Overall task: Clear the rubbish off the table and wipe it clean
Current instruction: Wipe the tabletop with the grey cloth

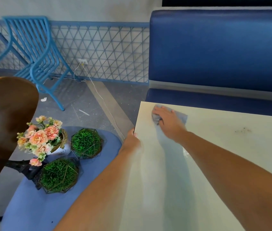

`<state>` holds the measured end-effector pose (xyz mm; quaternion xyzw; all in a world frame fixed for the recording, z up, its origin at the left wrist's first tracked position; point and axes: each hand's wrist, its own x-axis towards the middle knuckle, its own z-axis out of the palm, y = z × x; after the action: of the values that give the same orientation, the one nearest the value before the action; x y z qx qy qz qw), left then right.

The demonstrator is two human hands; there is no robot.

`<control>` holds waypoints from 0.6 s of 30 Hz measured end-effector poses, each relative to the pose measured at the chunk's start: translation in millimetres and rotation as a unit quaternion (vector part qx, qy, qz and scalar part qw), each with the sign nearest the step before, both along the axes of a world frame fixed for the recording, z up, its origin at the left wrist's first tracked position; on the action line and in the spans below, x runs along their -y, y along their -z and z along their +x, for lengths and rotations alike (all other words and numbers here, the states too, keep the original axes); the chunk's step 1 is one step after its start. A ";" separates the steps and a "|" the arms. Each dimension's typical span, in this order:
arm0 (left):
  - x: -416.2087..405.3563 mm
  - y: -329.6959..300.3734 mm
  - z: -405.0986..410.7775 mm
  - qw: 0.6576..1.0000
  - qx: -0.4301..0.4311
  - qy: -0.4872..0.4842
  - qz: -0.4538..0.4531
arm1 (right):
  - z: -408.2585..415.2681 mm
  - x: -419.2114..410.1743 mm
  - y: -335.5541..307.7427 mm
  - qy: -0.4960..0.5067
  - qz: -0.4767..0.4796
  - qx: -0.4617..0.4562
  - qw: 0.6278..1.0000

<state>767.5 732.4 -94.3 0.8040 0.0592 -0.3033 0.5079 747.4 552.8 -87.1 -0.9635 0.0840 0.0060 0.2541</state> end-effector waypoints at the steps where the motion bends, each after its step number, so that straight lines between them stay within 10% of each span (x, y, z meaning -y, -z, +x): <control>1: 0.5 -3.3 -1.5 1.000 0.000 -0.008 0.013 | 5.4 -3.6 -3.0 0.015 -0.027 -0.008 0.999; 9: -1.9 -8.0 0.6 0.999 0.015 0.021 -0.045 | -21.2 -13.4 3.1 -0.121 -0.009 -0.012 0.993; 14: -1.0 -3.9 -4.1 0.992 0.036 0.020 0.122 | -14.6 -22.3 -4.1 0.040 -0.051 -0.030 0.997; 18: 3.5 -19.1 -11.5 0.962 0.078 0.062 0.256 | -59.5 -48.6 7.2 -0.072 -0.058 -0.012 0.996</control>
<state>756.0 728.8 -75.2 0.9305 0.0446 -0.2452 0.2686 688.0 601.5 -94.3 -0.9800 0.0173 0.0311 0.1960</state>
